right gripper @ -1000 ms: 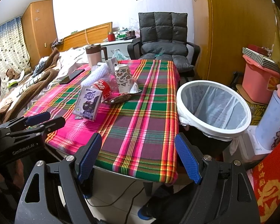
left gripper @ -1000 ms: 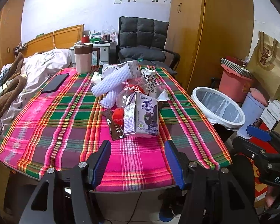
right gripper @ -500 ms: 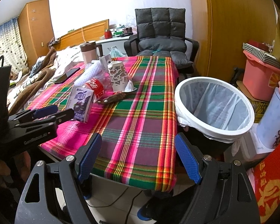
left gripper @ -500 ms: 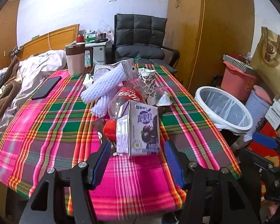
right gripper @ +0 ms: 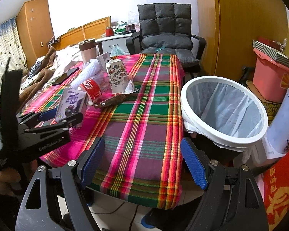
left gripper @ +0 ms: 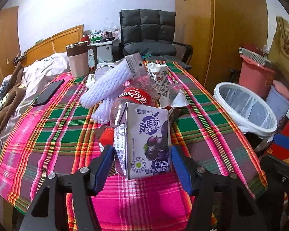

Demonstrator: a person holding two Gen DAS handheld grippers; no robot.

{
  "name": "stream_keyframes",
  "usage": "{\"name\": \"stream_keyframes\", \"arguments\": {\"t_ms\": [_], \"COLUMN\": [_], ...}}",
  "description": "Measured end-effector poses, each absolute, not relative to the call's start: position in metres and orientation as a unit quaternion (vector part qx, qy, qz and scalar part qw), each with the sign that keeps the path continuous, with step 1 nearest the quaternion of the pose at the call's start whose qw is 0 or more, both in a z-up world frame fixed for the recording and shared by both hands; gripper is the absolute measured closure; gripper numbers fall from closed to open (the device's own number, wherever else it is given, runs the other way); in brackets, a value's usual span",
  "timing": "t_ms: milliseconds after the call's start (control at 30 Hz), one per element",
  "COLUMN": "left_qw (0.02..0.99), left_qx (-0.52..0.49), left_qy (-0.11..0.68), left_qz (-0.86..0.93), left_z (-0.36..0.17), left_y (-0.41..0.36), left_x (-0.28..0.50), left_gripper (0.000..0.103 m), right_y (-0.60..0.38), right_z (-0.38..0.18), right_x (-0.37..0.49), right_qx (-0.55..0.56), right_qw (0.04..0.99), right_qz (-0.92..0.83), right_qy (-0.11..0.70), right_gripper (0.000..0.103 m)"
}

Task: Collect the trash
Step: 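Grasp the purple milk carton with the left gripper while the right gripper grasps the brown wrapper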

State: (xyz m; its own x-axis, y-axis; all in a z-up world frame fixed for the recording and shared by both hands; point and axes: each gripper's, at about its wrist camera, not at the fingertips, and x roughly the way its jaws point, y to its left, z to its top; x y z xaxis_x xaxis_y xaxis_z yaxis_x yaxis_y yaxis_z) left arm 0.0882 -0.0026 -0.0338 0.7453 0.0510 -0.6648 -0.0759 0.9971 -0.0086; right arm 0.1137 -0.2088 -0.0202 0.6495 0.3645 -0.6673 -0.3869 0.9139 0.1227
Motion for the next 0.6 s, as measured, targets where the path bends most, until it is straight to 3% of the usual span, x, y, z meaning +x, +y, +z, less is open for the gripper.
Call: {"name": "stream_keyframes", "arguments": {"t_ms": [433, 533, 600], "left_qw": [0.942, 0.943, 0.943], "left_qx": [-0.061, -0.069, -0.076], "left_qy": [0.328, 0.323, 0.320], "left_qz": [0.041, 0.049, 0.053], "left_z": [-0.016, -0.012, -0.011], "left_y": [0.029, 0.038, 0.046], "left_x": [0.057, 0.055, 0.054], "left_gripper": [0.042, 0.042, 0.042], "right_y": [-0.182, -0.169, -0.157], "right_z": [-0.025, -0.027, -0.030], "right_x": [0.142, 0.155, 0.167], "right_qx": [-0.009, -0.001, -0.001], "right_qw": [0.890, 0.883, 0.879], "right_qz": [0.232, 0.242, 0.244], "right_qy": [0.392, 0.402, 0.409], "right_gripper": [0.024, 0.036, 0.039]}}
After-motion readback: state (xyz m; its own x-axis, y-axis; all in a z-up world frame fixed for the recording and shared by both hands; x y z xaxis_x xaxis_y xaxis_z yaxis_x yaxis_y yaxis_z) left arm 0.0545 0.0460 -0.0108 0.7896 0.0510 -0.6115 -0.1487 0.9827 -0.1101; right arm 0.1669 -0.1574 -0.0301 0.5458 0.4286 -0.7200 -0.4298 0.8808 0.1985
